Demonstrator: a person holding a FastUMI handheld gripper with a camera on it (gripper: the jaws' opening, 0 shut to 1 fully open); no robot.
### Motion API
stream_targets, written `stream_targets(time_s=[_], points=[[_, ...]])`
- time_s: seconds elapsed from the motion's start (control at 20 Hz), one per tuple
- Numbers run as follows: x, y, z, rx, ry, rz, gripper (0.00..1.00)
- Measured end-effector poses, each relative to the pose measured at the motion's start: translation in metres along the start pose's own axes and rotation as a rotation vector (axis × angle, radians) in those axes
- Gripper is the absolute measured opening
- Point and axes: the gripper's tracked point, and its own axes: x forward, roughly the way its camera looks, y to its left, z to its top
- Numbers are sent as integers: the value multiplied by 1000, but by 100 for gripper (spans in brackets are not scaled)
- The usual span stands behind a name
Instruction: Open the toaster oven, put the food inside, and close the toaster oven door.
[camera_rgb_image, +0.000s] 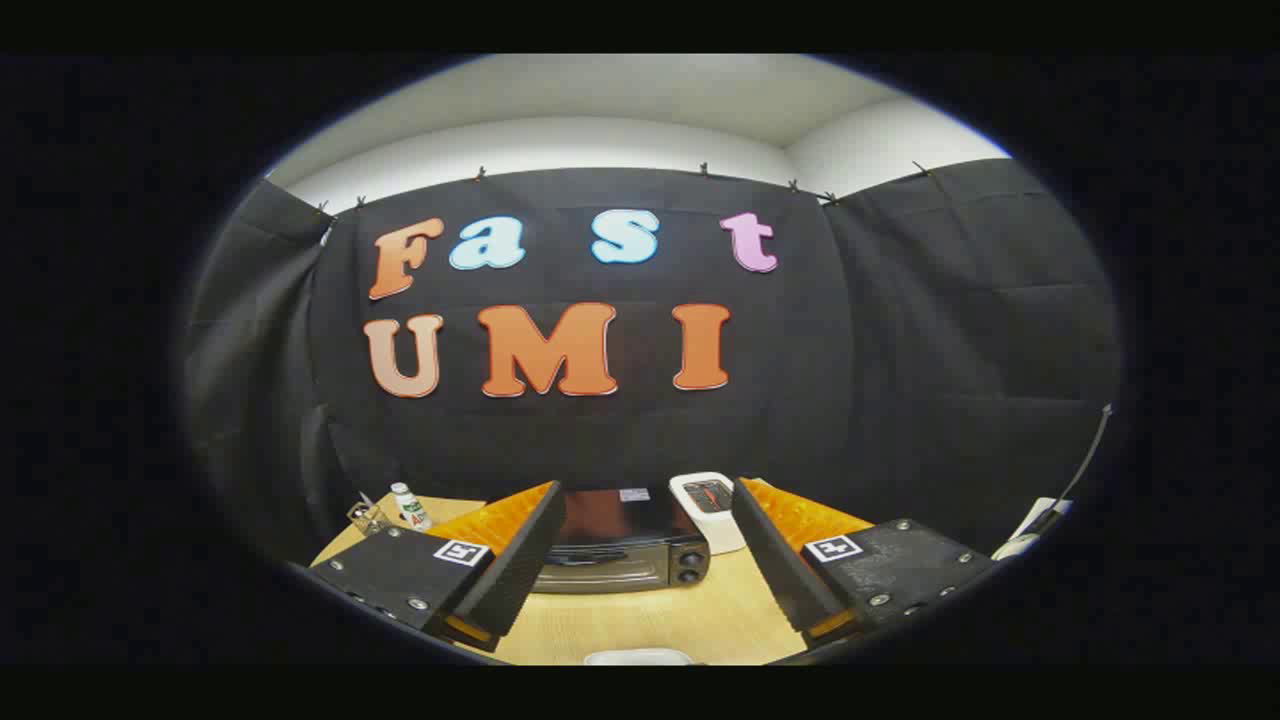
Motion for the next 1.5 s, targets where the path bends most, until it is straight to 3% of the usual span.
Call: stream_targets(time_s=[0.45,1.1,1.5], points=[[1,38,16,71,-11,84,99],[13,56,8,25,13,106,99],[48,76,-17,-37,56,151,99]])
